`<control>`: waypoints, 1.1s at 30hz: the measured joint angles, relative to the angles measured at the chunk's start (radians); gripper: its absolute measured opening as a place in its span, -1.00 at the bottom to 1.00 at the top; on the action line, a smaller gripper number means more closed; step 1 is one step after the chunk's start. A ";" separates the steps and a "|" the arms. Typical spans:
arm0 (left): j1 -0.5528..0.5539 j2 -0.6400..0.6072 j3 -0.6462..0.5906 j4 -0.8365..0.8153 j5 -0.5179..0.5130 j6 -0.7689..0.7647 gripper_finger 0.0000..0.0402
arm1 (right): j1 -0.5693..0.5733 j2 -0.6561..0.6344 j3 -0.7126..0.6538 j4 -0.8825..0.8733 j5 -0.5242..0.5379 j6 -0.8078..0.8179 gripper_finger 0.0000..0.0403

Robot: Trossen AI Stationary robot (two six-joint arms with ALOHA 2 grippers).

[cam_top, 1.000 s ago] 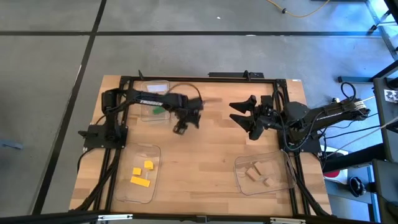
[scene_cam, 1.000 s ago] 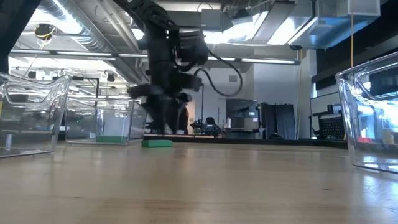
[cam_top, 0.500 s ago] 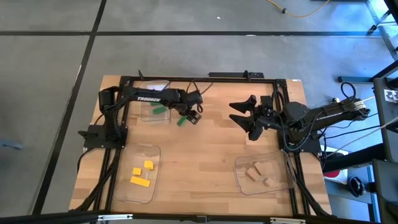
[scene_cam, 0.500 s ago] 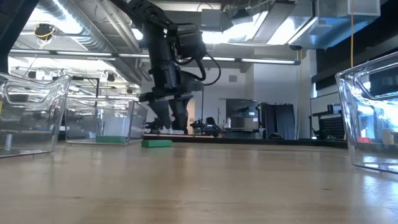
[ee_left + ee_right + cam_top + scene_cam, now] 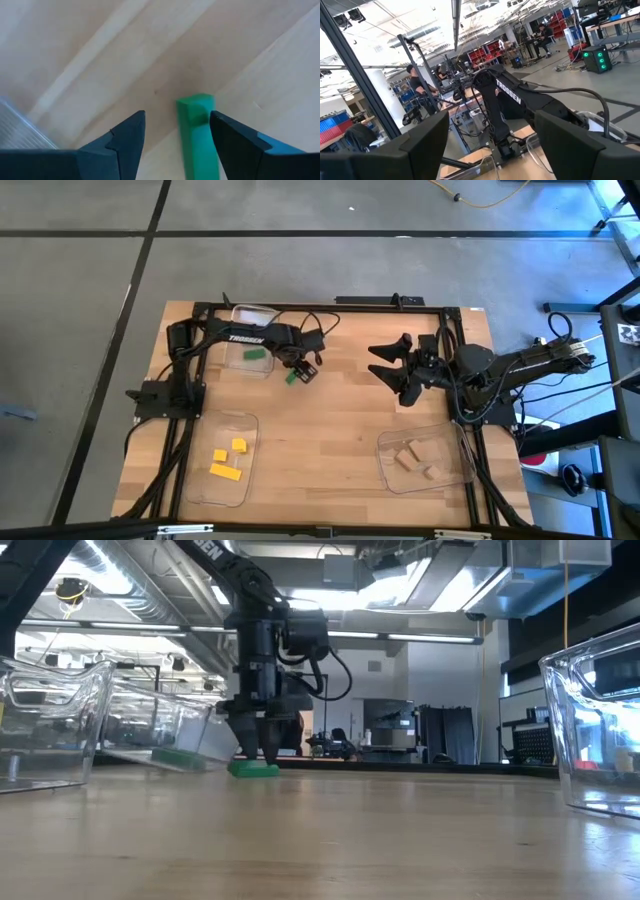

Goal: Sort & place blocks by color
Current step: Put the green block into the top left transparent bin

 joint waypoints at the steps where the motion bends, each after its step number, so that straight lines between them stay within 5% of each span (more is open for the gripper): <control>1: 0.000 0.000 0.000 0.000 0.006 -0.014 0.07 | 0.000 0.000 0.000 -0.001 0.000 0.000 0.47; 33: 0.028 -0.095 0.000 -0.029 0.037 0.214 0.07 | 0.000 0.000 0.000 -0.018 -0.009 0.000 0.47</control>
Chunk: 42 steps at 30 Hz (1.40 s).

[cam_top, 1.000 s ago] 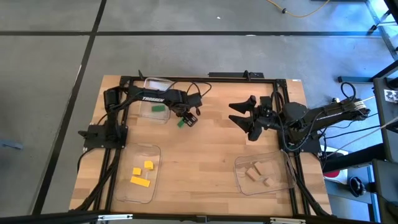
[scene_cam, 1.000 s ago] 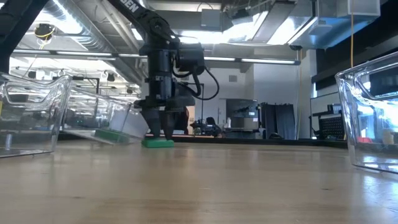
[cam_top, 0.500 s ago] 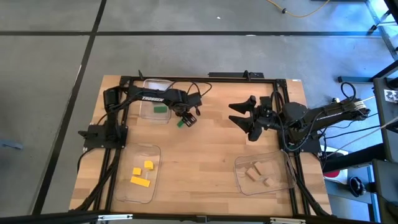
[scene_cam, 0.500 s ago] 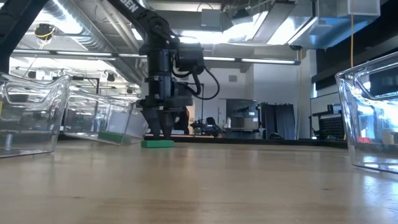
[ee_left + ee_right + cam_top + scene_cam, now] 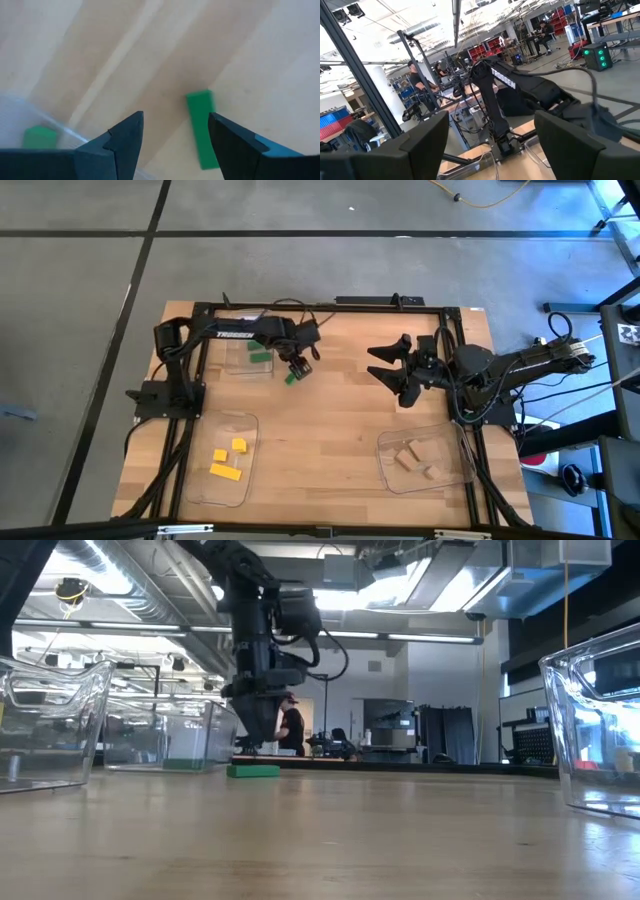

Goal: Sort & place blocks by color
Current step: Put the green block into the top left transparent bin

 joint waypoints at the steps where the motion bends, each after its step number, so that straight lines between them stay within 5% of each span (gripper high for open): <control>1: -0.013 0.000 0.001 0.000 0.000 0.003 0.07 | 0.000 0.000 0.000 -0.003 0.000 0.000 0.47; 13: -0.086 0.144 0.263 -0.188 -0.046 -0.071 0.07 | 0.000 0.000 0.000 -0.017 0.000 0.007 0.47; 22: -0.007 0.176 0.251 -0.222 0.066 -0.151 0.07 | 0.000 0.000 0.000 -0.017 0.000 0.004 0.47; 42: -0.019 0.291 0.253 -0.174 0.112 -0.129 0.06 | 0.000 0.001 0.000 -0.024 0.000 -0.001 0.47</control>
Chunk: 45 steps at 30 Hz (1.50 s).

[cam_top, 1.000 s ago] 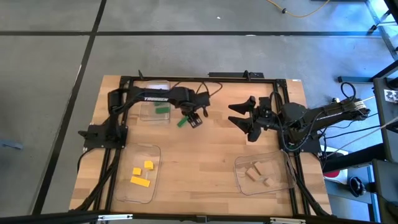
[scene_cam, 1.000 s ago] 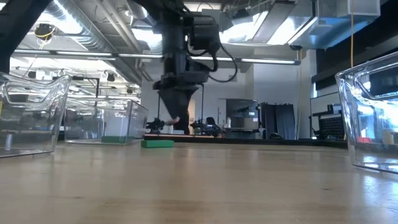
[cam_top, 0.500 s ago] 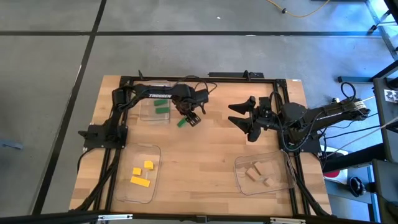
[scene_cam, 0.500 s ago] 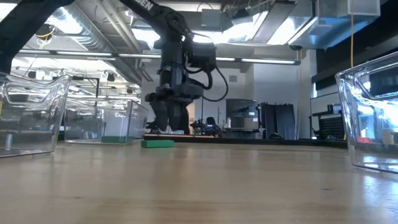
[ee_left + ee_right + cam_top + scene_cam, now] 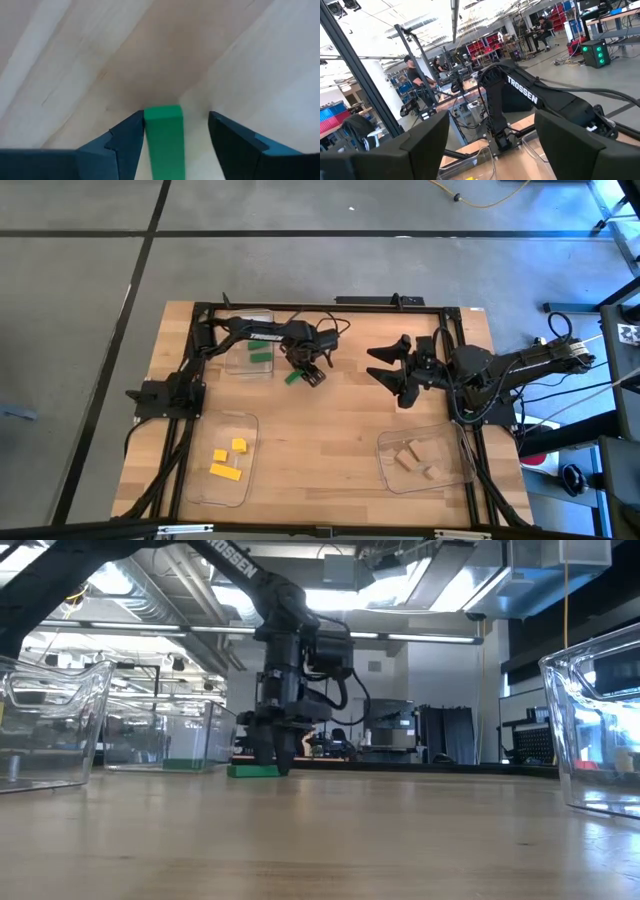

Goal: Sort & place blocks by color
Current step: Put the green block into the top left transparent bin

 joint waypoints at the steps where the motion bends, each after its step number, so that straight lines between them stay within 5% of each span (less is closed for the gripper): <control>1: 0.000 0.002 0.000 -0.001 -0.001 0.009 0.04 | 0.000 0.000 0.000 0.000 0.000 0.000 0.47; 9: -0.005 0.000 0.000 -0.008 -0.002 0.050 -0.59 | 0.000 0.000 0.000 0.000 0.000 0.000 0.47; 15: -0.005 -0.048 -0.001 0.050 -0.002 0.143 -0.61 | 0.000 0.000 0.000 0.000 0.000 -0.006 0.47; 27: -0.124 -0.471 -0.017 0.481 -0.006 0.243 -0.61 | 0.000 -0.001 0.000 -0.039 0.000 -0.052 0.47; 40: -0.271 -1.017 -0.602 1.130 0.043 0.158 -0.61 | 0.000 -0.001 0.000 -0.109 -0.001 -0.119 0.47; 45: -0.307 -1.127 -0.743 1.268 -0.020 0.126 -0.61 | 0.000 -0.001 0.000 -0.109 -0.002 -0.186 0.47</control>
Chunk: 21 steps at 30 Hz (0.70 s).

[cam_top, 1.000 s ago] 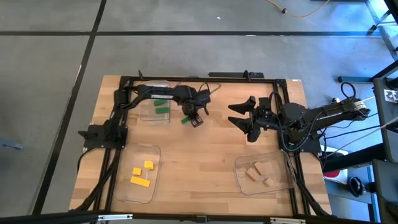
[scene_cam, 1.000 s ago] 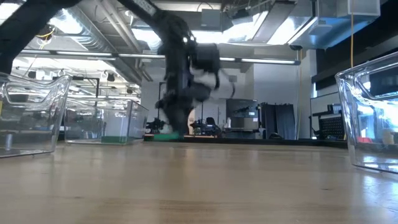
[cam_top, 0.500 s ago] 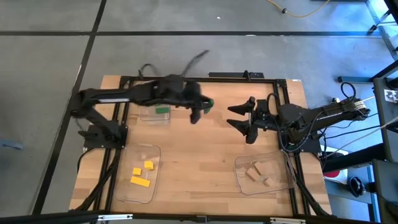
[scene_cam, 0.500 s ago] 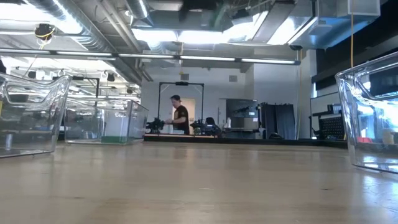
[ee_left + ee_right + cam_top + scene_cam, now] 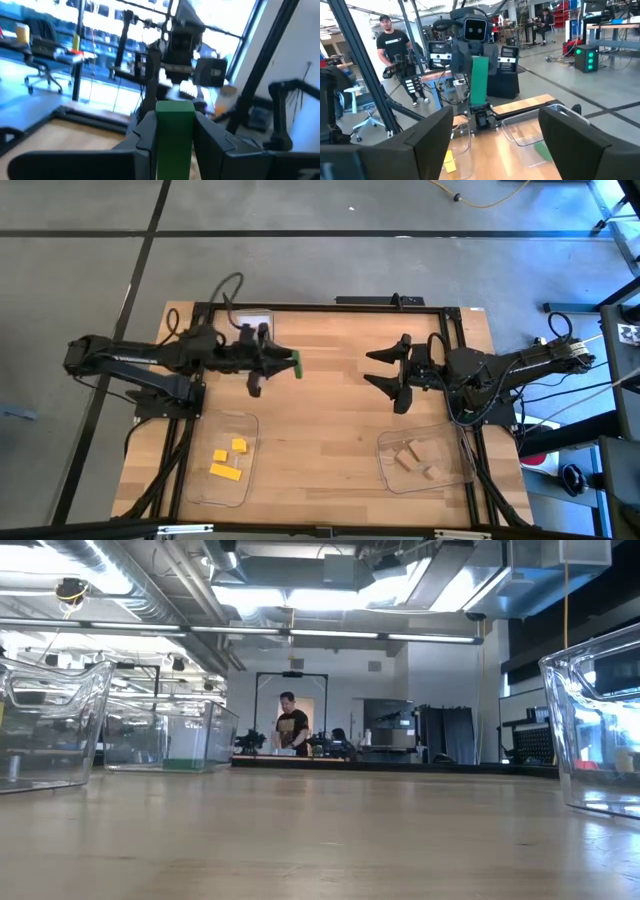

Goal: Sort & place blocks by color
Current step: Put the green block into the top left transparent bin

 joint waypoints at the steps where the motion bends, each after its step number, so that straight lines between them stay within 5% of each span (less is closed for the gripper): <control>1: -0.003 -0.012 -0.008 0.012 -0.013 0.000 -0.61 | 0.000 0.000 0.000 0.001 0.000 0.000 0.47; 21: -0.005 -0.030 -0.010 0.017 -0.009 0.001 -0.61 | 0.000 0.000 0.000 0.003 0.000 -0.001 0.47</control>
